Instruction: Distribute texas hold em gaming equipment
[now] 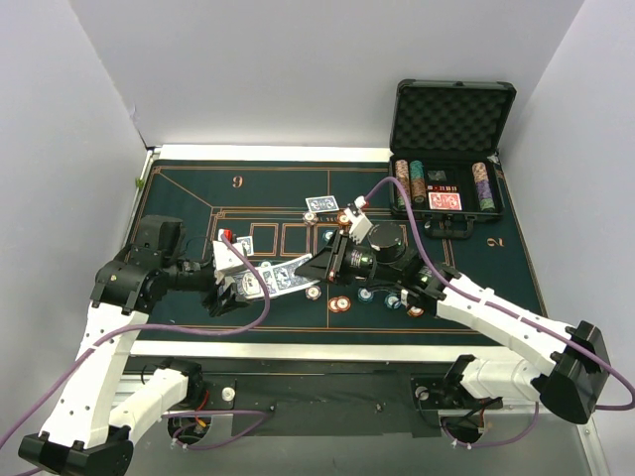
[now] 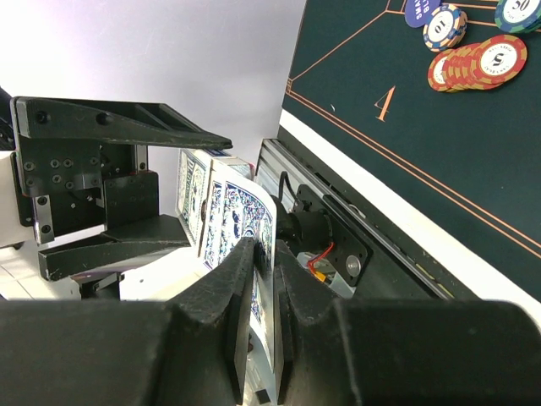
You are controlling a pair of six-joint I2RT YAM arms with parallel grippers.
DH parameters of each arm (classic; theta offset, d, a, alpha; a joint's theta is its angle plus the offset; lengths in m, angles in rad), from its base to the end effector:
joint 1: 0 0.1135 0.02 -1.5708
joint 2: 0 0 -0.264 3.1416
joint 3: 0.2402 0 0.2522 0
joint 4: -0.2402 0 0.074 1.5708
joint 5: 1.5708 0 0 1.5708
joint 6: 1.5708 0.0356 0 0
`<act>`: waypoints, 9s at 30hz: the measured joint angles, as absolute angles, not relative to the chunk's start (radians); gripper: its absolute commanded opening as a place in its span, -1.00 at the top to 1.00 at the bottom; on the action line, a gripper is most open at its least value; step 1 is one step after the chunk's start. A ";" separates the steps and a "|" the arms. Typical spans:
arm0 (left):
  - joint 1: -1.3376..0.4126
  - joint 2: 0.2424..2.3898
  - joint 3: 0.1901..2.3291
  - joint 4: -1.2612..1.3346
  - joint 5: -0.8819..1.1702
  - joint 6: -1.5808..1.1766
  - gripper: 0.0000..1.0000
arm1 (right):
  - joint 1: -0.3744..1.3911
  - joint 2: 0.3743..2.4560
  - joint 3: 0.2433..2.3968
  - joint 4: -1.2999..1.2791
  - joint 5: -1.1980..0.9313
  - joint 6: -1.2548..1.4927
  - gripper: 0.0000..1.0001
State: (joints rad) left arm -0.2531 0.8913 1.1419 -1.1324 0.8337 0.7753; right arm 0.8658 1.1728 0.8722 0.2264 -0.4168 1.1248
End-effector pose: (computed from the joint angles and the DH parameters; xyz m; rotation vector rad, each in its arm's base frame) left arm 0.1278 -0.0603 0.3621 1.3741 1.7282 -0.7309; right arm 0.1677 0.2193 0.3337 -0.1289 2.0007 1.7587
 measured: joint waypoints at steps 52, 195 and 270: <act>-0.253 0.877 1.139 -1.110 0.842 0.769 0.34 | 0.870 1.143 0.965 0.031 -0.363 0.965 0.15; -0.247 0.872 1.135 -1.110 0.853 0.744 0.35 | 0.846 1.206 0.858 0.285 -0.435 1.204 0.39; -0.247 0.871 1.135 -1.105 0.853 0.735 0.35 | 0.335 2.329 1.791 -0.092 -0.348 0.844 -0.06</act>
State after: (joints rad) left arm -0.2470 0.8711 1.1355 -1.1049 0.8532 0.7349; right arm 0.3351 2.3295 1.7912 -0.0917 -0.3485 0.8444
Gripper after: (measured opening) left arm 0.754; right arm 0.461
